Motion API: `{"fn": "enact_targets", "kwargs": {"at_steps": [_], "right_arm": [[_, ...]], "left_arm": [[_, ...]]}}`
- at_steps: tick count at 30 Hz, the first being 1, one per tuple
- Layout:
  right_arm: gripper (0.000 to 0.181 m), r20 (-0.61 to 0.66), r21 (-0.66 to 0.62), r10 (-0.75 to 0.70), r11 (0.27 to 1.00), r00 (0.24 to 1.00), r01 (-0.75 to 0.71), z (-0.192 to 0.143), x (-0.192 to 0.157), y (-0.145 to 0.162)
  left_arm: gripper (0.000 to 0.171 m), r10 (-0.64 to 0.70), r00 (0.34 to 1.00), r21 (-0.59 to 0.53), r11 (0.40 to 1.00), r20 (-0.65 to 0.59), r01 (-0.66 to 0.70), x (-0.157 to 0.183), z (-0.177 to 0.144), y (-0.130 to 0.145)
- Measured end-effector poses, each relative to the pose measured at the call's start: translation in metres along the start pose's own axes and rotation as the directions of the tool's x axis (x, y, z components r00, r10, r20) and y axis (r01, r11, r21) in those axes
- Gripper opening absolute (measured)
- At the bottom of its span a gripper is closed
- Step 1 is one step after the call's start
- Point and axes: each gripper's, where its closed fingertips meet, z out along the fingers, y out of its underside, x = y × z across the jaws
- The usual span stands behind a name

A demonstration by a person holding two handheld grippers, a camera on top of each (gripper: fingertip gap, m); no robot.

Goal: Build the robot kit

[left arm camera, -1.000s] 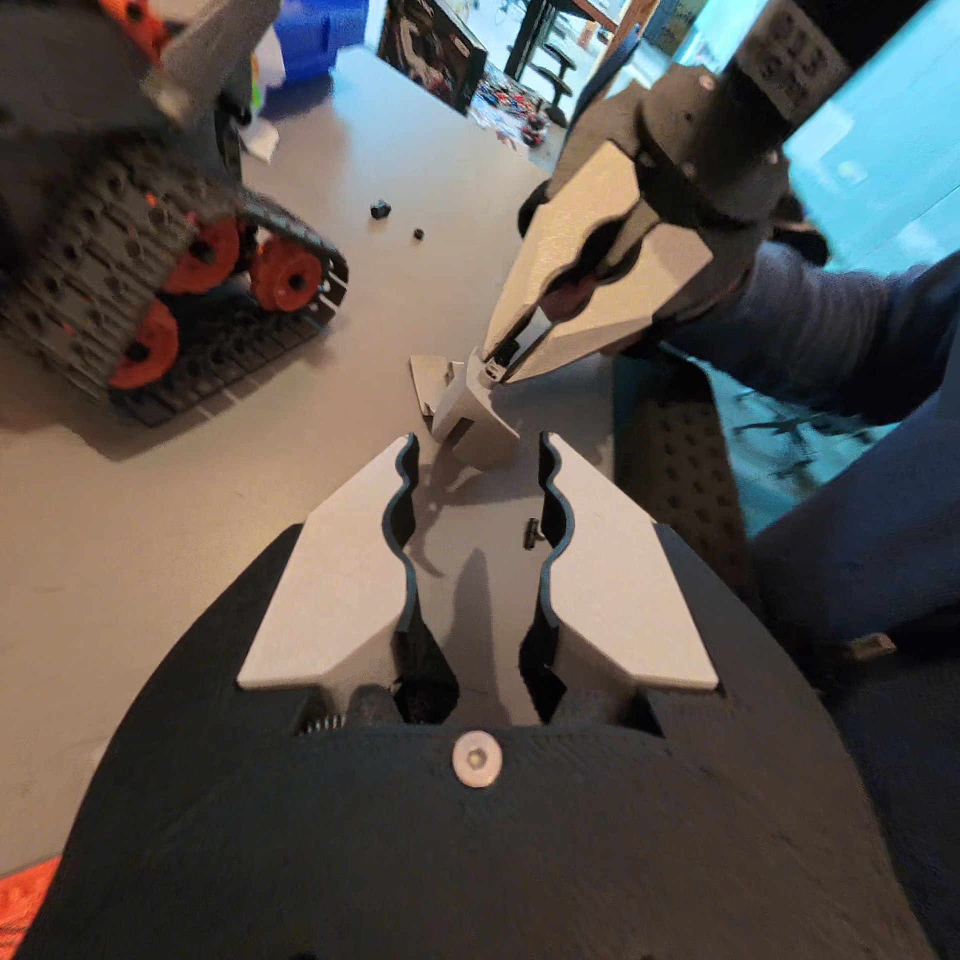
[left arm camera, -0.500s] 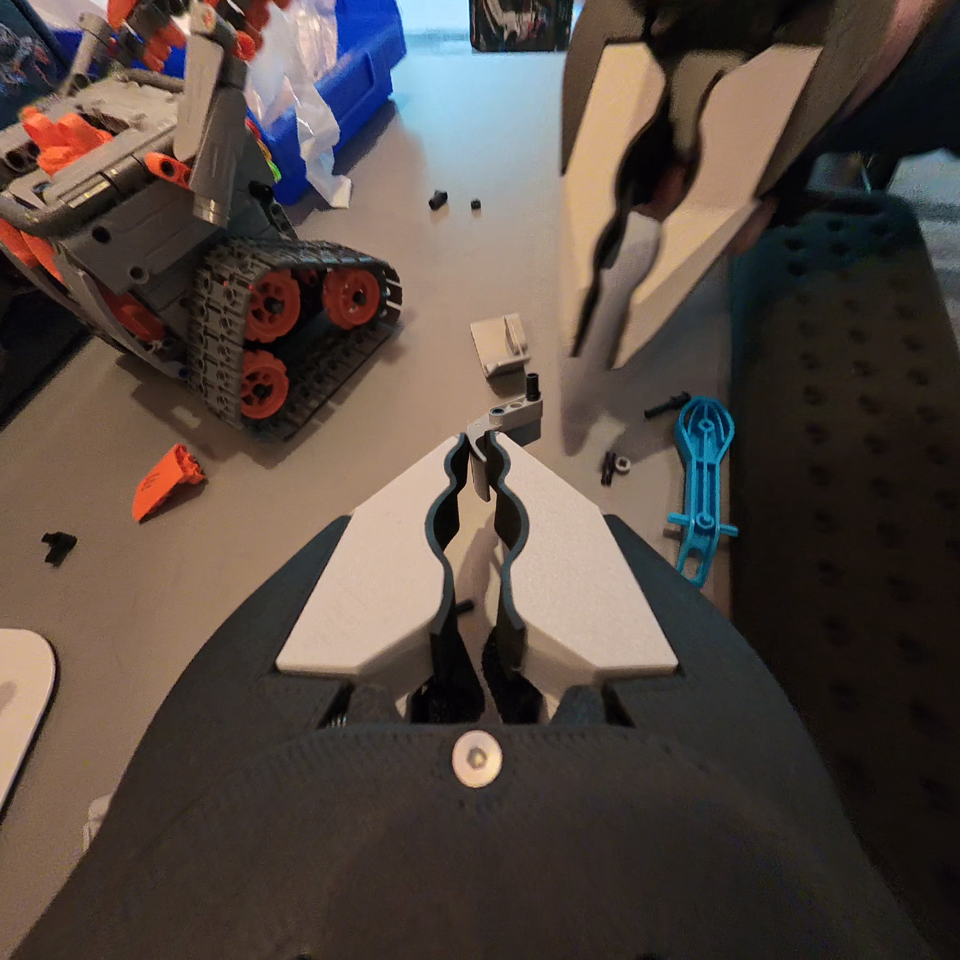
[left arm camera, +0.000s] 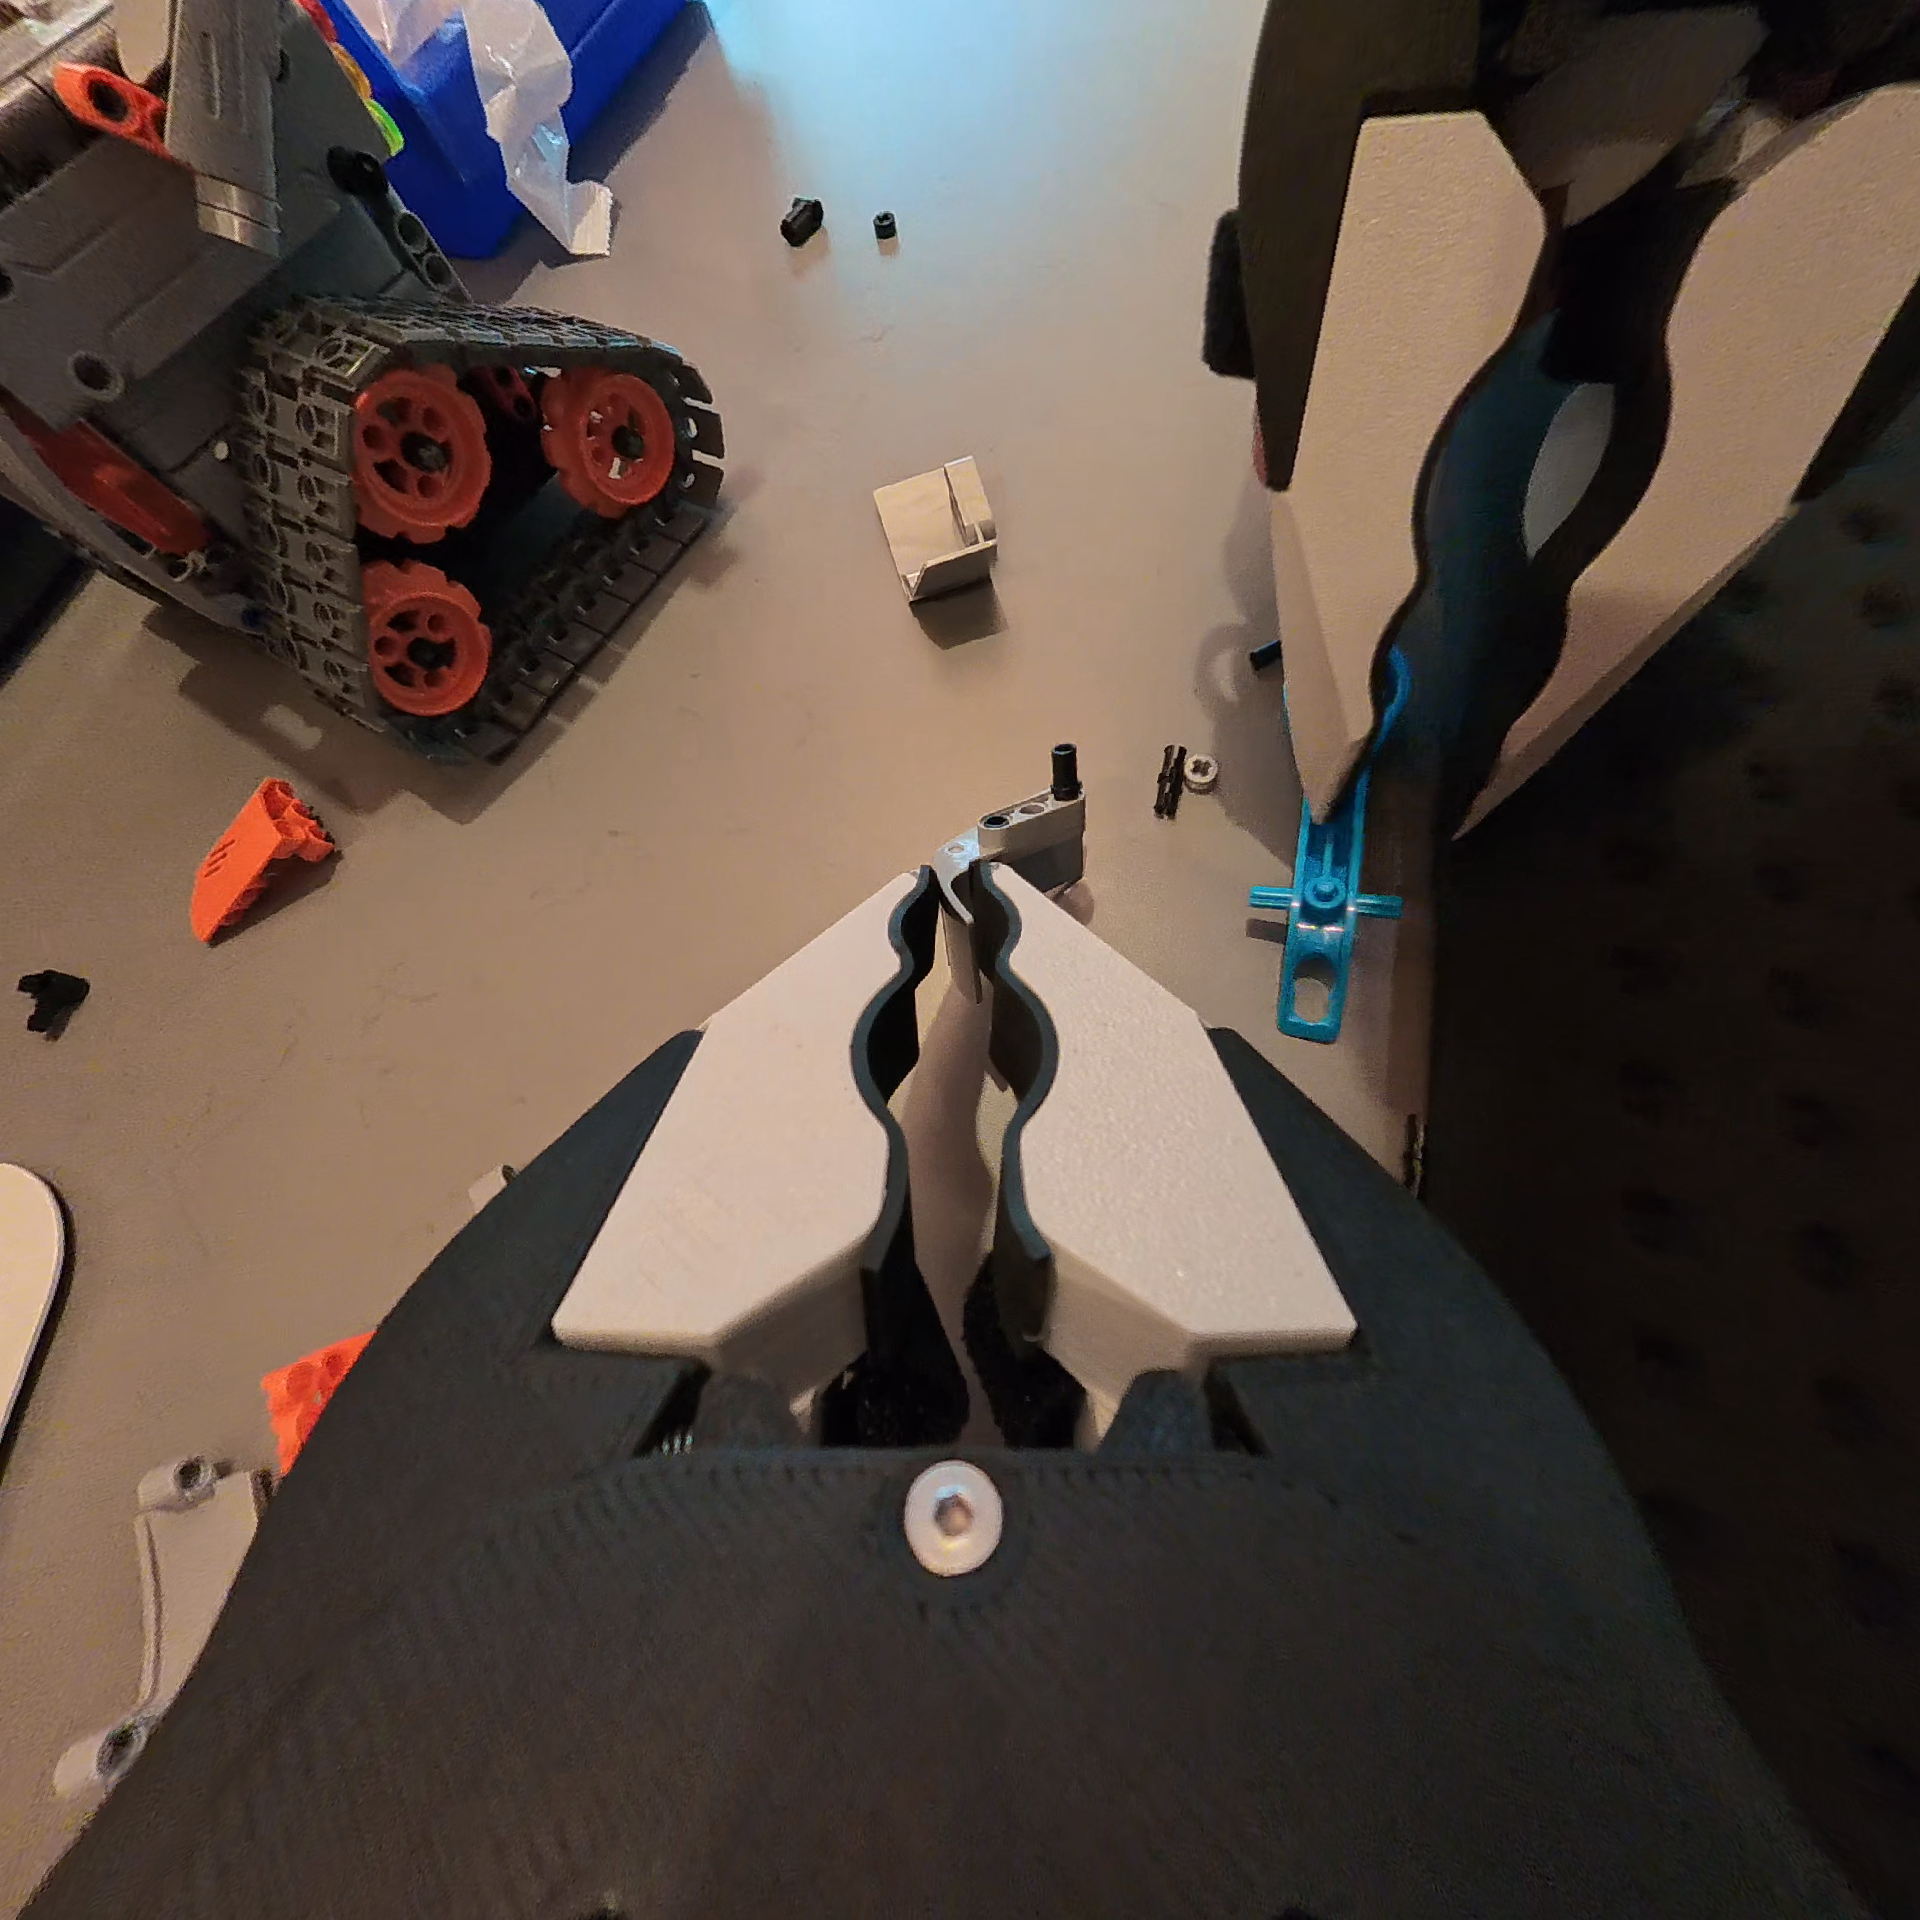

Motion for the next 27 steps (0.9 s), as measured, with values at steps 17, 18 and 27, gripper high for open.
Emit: {"fn": "enact_targets", "kwargs": {"at_steps": [17,18,27], "right_arm": [[0.009,0.081,0.418,0.315,0.851,0.946,-0.319,-0.04,0.047,-0.024],[0.009,0.106,0.487,0.367,0.791,0.924,-0.37,-0.049,0.056,-0.029],[0.009,0.257,0.642,0.48,0.564,0.839,-0.52,-0.058,0.082,-0.045]], "left_arm": [[0.004,-0.011,1.0,0.0,1.0,0.005,0.011,-0.001,0.001,0.004],[0.004,-0.019,1.0,0.0,1.0,-0.003,0.019,0.0,0.002,0.004],[0.01,0.042,0.999,-0.094,0.995,-0.028,-0.044,0.008,0.012,0.016]]}}
